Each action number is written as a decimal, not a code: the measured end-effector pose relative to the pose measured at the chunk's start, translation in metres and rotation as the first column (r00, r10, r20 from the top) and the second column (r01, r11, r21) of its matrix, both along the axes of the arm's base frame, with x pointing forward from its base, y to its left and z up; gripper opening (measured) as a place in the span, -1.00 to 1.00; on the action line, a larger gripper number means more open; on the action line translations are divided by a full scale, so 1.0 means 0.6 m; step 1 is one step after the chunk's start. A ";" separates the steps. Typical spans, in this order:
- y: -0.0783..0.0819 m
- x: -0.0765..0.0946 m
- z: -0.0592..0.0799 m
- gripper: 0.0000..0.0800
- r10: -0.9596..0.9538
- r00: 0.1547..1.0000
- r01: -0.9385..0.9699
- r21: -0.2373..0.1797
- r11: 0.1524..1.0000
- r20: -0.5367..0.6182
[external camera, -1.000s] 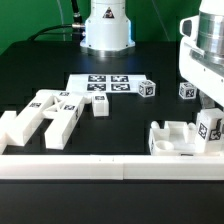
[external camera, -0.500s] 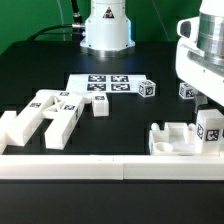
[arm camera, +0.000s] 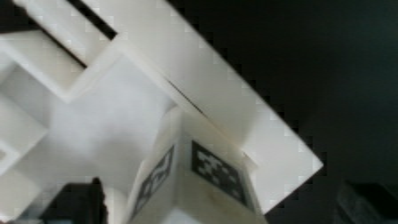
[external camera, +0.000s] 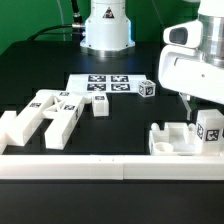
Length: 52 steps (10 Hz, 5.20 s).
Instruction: Assemble chair
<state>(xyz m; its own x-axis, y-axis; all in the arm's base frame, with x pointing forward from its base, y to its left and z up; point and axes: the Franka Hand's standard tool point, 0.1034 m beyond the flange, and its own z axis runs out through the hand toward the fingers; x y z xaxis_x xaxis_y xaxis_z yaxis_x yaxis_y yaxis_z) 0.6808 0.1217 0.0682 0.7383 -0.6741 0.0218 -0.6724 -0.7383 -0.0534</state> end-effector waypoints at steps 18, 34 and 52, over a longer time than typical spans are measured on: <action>-0.014 0.000 -0.001 -0.28 0.711 0.702 -0.711 -0.076 0.699 -0.027; -0.017 0.006 -0.003 -0.27 -0.574 0.819 0.571 0.097 0.815 0.007; -0.020 -0.001 -0.004 0.62 -0.056 0.998 0.056 0.054 0.997 -0.001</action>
Offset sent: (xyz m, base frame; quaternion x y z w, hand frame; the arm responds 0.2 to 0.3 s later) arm -0.0052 -0.0073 0.0031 -0.0240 0.0066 -0.1967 0.9802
